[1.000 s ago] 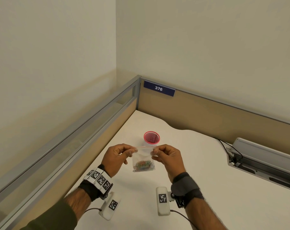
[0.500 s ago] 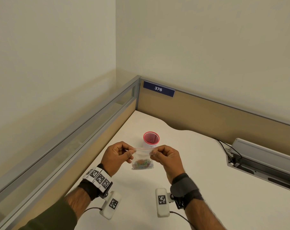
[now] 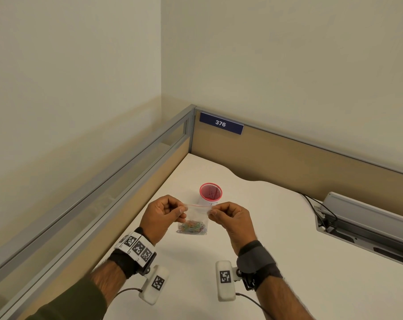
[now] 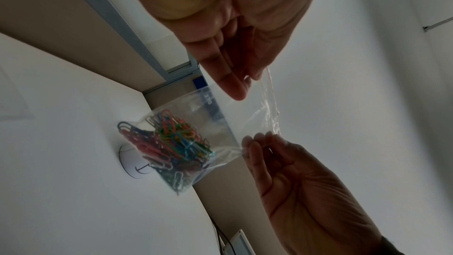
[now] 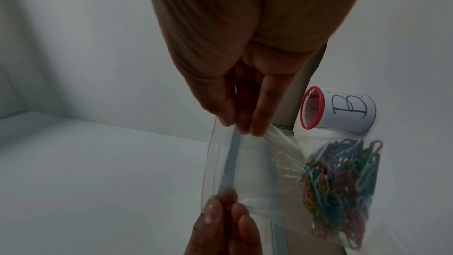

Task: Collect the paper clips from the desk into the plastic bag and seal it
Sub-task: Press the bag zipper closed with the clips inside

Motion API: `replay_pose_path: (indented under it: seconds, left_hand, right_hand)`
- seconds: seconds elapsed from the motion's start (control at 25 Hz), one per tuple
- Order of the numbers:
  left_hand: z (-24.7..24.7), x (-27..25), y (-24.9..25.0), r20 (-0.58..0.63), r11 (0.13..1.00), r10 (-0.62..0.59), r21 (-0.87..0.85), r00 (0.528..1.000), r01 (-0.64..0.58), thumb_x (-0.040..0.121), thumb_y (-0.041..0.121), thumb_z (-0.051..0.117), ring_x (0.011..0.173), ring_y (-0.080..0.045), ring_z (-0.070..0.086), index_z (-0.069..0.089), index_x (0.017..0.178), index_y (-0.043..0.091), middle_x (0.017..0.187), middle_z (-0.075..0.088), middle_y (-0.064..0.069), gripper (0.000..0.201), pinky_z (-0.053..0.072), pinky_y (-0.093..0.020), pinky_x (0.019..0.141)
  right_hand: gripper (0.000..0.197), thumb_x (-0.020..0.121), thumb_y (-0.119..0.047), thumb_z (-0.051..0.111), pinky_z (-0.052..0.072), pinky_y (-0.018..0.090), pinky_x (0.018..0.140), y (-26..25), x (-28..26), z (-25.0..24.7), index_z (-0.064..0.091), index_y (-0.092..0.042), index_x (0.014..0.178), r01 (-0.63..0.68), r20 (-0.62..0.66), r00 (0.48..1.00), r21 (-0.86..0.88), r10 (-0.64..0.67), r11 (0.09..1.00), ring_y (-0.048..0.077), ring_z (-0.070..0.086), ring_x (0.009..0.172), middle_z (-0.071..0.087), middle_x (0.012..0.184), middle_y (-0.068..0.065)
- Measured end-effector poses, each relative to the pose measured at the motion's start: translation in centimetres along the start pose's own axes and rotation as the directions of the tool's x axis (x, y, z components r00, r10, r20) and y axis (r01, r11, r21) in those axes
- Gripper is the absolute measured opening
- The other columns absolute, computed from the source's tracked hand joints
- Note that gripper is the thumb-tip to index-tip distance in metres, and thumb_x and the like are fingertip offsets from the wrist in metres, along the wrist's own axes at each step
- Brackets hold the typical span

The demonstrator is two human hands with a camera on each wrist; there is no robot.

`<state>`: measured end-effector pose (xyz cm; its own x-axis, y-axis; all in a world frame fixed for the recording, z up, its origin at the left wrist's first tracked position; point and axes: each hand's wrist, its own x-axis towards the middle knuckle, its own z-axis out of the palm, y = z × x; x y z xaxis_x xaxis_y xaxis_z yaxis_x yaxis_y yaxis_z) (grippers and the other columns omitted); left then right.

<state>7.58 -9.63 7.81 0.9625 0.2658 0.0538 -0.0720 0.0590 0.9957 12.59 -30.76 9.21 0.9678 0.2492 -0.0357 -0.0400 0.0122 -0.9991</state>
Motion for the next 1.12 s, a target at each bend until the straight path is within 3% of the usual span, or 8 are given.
replay_pose_path:
  seconds: [0.12,0.2,0.32,0.44,0.52,0.68,0.88,1.12]
  left_hand:
    - [0.1,0.0,-0.1,0.007,1.000,0.002,0.001,1.000,-0.002,0.087,-0.006,0.070,0.071,-0.026,0.071,0.069,0.085,0.002,0.087,0.071,-0.031,0.008,0.063,-0.029,0.064]
    - [0.0,0.2,-0.4,0.001,0.999,0.012,0.042,1.000,-0.012,0.086,-0.003,0.073,0.073,-0.026,0.069,0.071,0.084,0.008,0.085,0.075,-0.020,0.011,0.061,-0.030,0.065]
    - [-0.3,0.6,-0.8,0.037,0.959,0.080,0.269,0.996,-0.087,0.082,0.015,0.081,0.088,-0.011,0.067,0.072,0.100,0.029,0.099,0.077,0.006,0.024,0.054,-0.024,0.076]
    - [0.6,0.7,0.0,0.135,0.872,0.128,0.457,0.982,-0.176,0.080,0.026,0.084,0.105,-0.004,0.061,0.070,0.110,0.035,0.107,0.073,0.018,0.035,0.044,-0.017,0.085]
    - [1.6,0.7,0.7,0.183,0.837,0.124,0.508,0.975,-0.202,0.082,0.028,0.082,0.106,-0.003,0.060,0.072,0.104,0.036,0.106,0.071,0.019,0.025,0.043,-0.016,0.086]
    - [2.4,0.9,1.0,0.191,0.835,0.111,0.515,0.975,-0.195,0.085,0.029,0.079,0.096,-0.005,0.065,0.075,0.089,0.034,0.093,0.073,0.017,0.008,0.047,-0.017,0.078]
    - [2.7,0.8,1.1,0.201,0.820,0.105,0.536,0.974,-0.200,0.085,0.027,0.078,0.094,-0.006,0.064,0.075,0.091,0.028,0.090,0.071,0.013,0.006,0.047,-0.017,0.075]
    - [2.8,0.7,1.3,0.202,0.803,0.108,0.559,0.974,-0.205,0.086,0.022,0.076,0.089,-0.007,0.062,0.071,0.088,0.024,0.087,0.067,0.012,0.007,0.046,-0.016,0.072]
  right_hand:
    - [0.003,0.081,-0.003,0.070,0.059,0.042,0.084,0.0,0.2,0.0,0.070,-0.002,0.084,0.018,-0.016,1.000,-0.023,-0.018,1.000,0.035,0.068,0.089,0.073,0.088,0.018]
    - [0.001,0.080,-0.004,0.070,0.059,0.044,0.084,0.0,0.5,0.1,0.069,-0.005,0.080,0.035,-0.030,0.999,-0.057,-0.036,0.998,0.035,0.068,0.088,0.072,0.086,0.016]
    - [0.003,0.079,-0.005,0.069,0.059,0.046,0.083,-0.1,0.6,0.4,0.068,-0.008,0.078,0.054,-0.037,0.998,-0.117,-0.059,0.992,0.035,0.067,0.087,0.071,0.084,0.015]
    - [0.002,0.082,-0.009,0.066,0.060,0.045,0.081,-0.1,0.3,1.0,0.068,-0.009,0.080,0.065,-0.011,0.998,-0.197,-0.069,0.978,0.030,0.067,0.081,0.070,0.083,0.011]
    - [0.003,0.083,-0.011,0.066,0.060,0.044,0.081,-0.2,0.1,1.3,0.068,-0.011,0.081,0.072,0.002,0.997,-0.230,-0.073,0.970,0.026,0.068,0.078,0.070,0.081,0.008]
    - [0.005,0.082,-0.014,0.067,0.059,0.046,0.079,-0.2,0.1,1.5,0.070,-0.016,0.078,0.089,0.003,0.996,-0.277,-0.092,0.957,0.026,0.066,0.076,0.069,0.076,0.003]
    - [0.004,0.083,-0.013,0.068,0.060,0.043,0.078,-0.5,-0.1,1.8,0.070,-0.015,0.080,0.083,0.003,0.996,-0.300,-0.086,0.950,0.027,0.065,0.076,0.069,0.076,0.002]
    - [0.003,0.084,-0.014,0.067,0.060,0.035,0.077,-0.4,-0.1,1.9,0.070,-0.015,0.082,0.090,0.012,0.996,-0.341,-0.091,0.936,0.018,0.064,0.074,0.069,0.077,-0.001]
